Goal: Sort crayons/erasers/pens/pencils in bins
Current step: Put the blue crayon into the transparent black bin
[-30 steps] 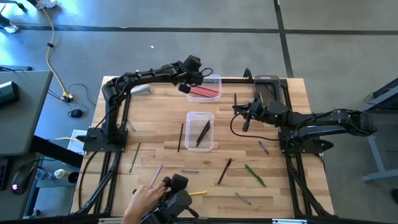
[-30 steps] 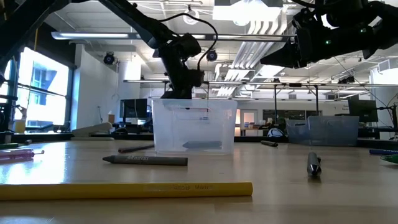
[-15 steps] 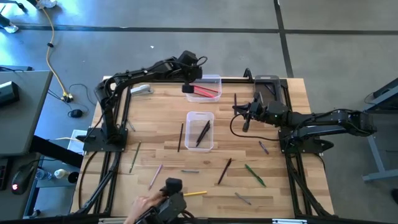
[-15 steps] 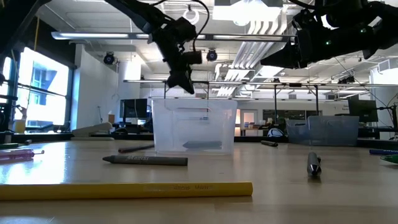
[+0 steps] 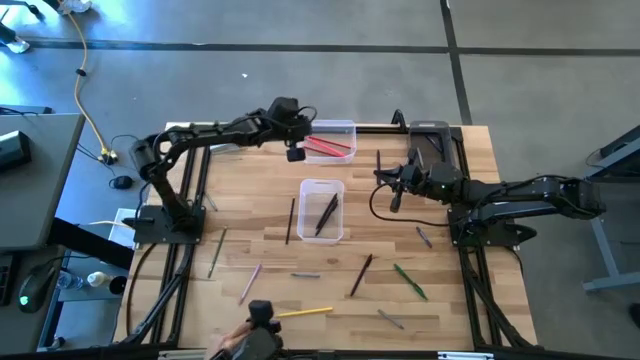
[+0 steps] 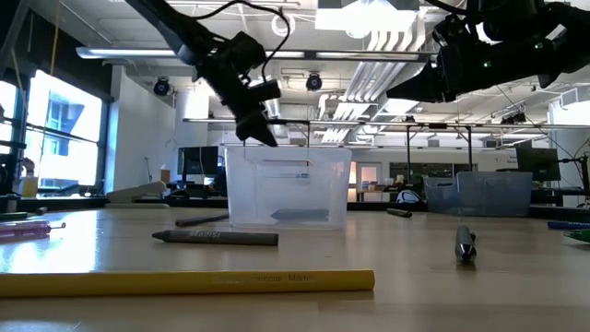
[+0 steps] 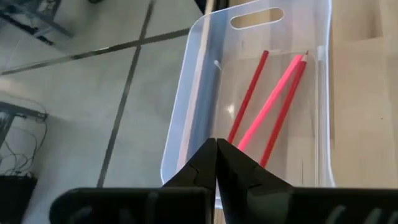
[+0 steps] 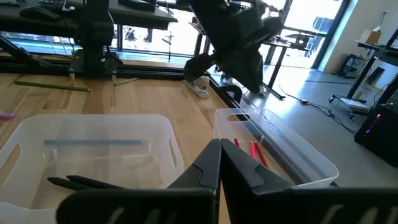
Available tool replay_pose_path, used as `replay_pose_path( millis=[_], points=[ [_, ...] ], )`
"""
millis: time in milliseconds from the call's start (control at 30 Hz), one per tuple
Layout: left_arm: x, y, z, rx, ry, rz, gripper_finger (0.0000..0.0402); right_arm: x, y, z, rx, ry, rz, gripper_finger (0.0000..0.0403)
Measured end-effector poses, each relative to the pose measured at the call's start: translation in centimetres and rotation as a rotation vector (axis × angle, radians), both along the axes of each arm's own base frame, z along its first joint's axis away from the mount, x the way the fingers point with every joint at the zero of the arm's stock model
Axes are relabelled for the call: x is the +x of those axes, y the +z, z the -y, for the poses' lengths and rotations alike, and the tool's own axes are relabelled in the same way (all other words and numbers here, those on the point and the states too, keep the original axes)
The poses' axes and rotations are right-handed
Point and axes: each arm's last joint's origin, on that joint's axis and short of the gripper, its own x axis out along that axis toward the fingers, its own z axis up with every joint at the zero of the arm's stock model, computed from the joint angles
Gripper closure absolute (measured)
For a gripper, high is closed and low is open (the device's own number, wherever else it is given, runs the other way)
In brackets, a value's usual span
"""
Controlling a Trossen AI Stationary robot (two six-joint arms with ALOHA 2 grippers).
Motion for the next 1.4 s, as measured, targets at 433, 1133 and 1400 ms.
replay_pose_path(
  millis=[433,1133,1400],
  points=[
    [-4.8,-2.9,4.4,-0.070,0.000,0.403,0.0401,0.0,0.0,0.0,0.025,-0.003,0.011,0.0403],
    [-8.6,-5.5,8.5,-0.114,-0.144,0.857,0.0401,1.1,3.1,-1.3,0.231,-0.094,-0.146,0.0403],
    [-8.8,-5.8,8.7,-0.121,-0.157,0.853,0.0401,1.7,5.0,-2.9,0.344,-0.185,-0.312,0.0396]
  ],
)
